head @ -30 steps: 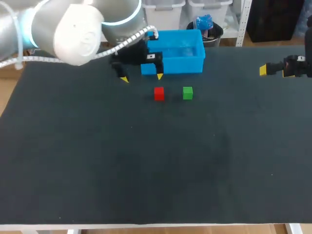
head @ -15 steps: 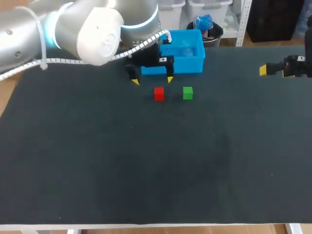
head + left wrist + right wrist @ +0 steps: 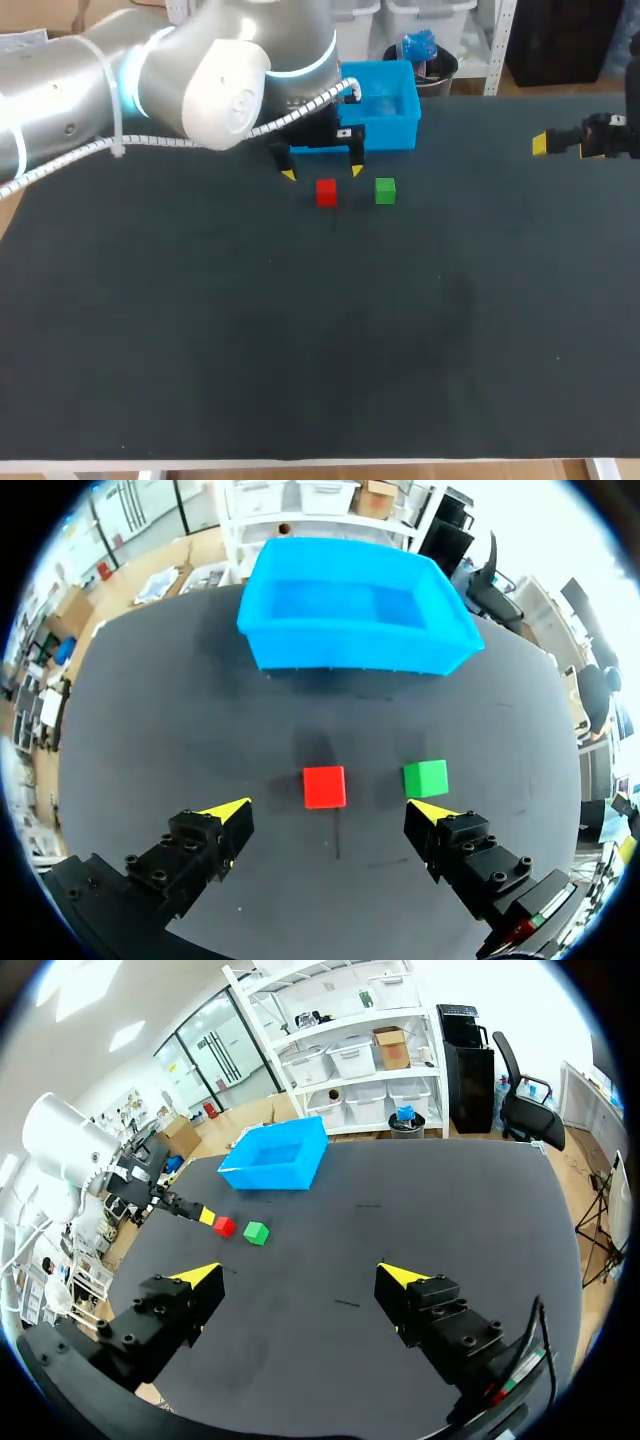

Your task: Use the left arm to pick the red cube and place it into the blue plastic box first, then use the right arm to grasp the green cube and put it into the same blue plastic box after the first action is fully finished.

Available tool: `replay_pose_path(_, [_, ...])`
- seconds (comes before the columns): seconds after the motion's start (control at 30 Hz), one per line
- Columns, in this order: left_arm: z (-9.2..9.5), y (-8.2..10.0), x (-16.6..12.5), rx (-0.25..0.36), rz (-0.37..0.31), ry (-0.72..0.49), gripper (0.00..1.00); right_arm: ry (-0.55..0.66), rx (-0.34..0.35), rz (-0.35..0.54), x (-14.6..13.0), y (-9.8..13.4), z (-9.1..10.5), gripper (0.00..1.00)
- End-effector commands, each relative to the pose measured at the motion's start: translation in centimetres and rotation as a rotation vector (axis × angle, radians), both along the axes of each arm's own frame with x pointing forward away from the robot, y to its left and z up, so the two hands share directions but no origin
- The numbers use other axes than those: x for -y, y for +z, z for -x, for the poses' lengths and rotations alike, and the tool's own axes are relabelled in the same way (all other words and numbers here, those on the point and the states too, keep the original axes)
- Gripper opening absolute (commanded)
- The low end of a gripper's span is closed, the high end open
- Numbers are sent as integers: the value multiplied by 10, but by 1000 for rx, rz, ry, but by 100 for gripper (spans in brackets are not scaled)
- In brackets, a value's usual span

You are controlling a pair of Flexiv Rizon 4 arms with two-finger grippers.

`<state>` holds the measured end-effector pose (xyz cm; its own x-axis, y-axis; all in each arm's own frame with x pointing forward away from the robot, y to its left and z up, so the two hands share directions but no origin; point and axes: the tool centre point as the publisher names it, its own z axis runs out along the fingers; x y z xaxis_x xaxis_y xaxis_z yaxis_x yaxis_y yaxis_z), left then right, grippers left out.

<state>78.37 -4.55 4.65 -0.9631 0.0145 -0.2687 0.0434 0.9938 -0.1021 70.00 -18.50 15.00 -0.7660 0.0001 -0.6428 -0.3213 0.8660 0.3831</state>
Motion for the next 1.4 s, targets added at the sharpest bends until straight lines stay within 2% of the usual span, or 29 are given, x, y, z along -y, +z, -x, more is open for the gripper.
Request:
replay_pose_path(0.03, [-8,-11,3,-14,-14,15,100,0,0,0,0,0,0,100])
replay_pose_path(0.57, [-15,-39,3,-39,-34,43,100,0,0,0,0,0,0,100])
replay_pose_path(1.1, [-15,-50,-1,-40,-67,70,100,0,0,0,0,0,0,100])
replay_pose_path(1.13, [-14,-50,-1,-35,-74,76,18,0,0,0,0,0,0,100])
replay_pose_path(1.17, [-14,-50,-1,-36,-73,76,0,0,0,0,0,0,0,100])
replay_pose_path(1.4, [-12,-52,1,-28,-72,77,0,0,0,0,0,0,0,100])
